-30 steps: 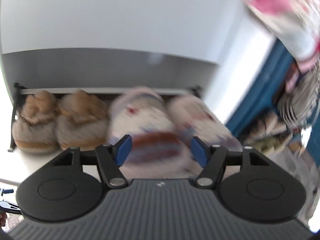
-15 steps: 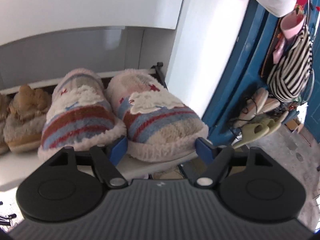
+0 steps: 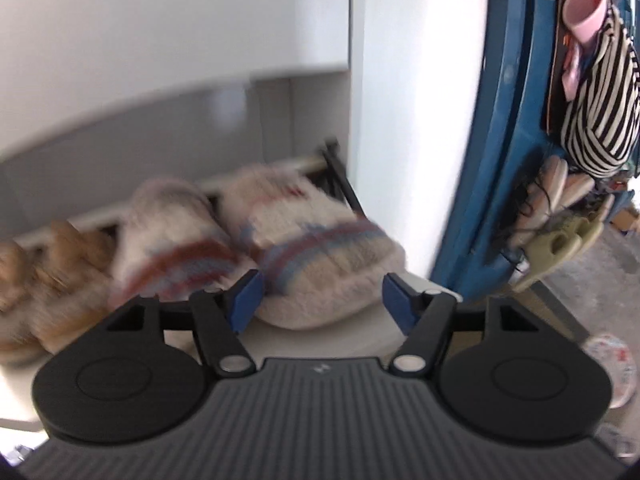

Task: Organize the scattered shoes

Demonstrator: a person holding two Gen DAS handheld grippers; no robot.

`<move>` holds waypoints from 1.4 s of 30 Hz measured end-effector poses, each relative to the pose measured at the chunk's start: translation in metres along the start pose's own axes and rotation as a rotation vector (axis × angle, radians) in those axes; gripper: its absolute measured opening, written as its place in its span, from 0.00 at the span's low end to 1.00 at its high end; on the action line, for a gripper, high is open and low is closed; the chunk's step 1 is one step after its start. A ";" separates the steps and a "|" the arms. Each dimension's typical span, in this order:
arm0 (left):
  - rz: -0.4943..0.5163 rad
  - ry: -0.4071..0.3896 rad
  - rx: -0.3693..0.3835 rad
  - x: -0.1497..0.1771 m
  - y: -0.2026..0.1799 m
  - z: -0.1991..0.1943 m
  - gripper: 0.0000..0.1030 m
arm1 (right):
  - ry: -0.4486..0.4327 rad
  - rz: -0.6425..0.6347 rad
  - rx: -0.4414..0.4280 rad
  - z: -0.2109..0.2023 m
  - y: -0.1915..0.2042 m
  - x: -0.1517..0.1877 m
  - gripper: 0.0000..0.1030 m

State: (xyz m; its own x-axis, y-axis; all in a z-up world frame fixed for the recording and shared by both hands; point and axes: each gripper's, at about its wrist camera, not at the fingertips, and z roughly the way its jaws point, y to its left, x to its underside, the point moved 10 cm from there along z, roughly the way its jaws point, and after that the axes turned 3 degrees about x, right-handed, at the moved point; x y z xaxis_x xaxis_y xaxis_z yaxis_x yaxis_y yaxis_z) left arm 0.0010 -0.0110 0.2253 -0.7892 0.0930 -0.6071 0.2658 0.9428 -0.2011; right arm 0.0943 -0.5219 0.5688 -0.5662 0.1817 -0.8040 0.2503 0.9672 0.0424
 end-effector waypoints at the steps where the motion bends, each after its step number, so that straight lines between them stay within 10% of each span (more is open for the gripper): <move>1: 0.001 0.000 -0.002 0.000 0.001 0.000 1.00 | -0.002 -0.002 -0.014 -0.004 0.005 0.000 0.69; 11: 0.033 -0.001 0.025 0.003 -0.017 0.001 1.00 | 0.125 -0.158 -0.055 0.011 0.067 0.015 0.61; 39: 0.068 -0.024 0.029 -0.005 -0.033 -0.011 1.00 | 0.177 0.017 -0.103 -0.009 0.061 0.028 0.46; 42: 0.065 -0.028 0.024 -0.007 -0.031 -0.012 1.00 | 0.143 -0.022 -0.057 -0.016 0.055 0.026 0.69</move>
State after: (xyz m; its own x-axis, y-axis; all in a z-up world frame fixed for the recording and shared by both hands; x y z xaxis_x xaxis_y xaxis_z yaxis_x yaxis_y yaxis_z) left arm -0.0080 -0.0370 0.2447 -0.7540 0.1443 -0.6409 0.3292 0.9272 -0.1785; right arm 0.0806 -0.4616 0.5602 -0.6785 0.1795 -0.7123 0.1935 0.9791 0.0625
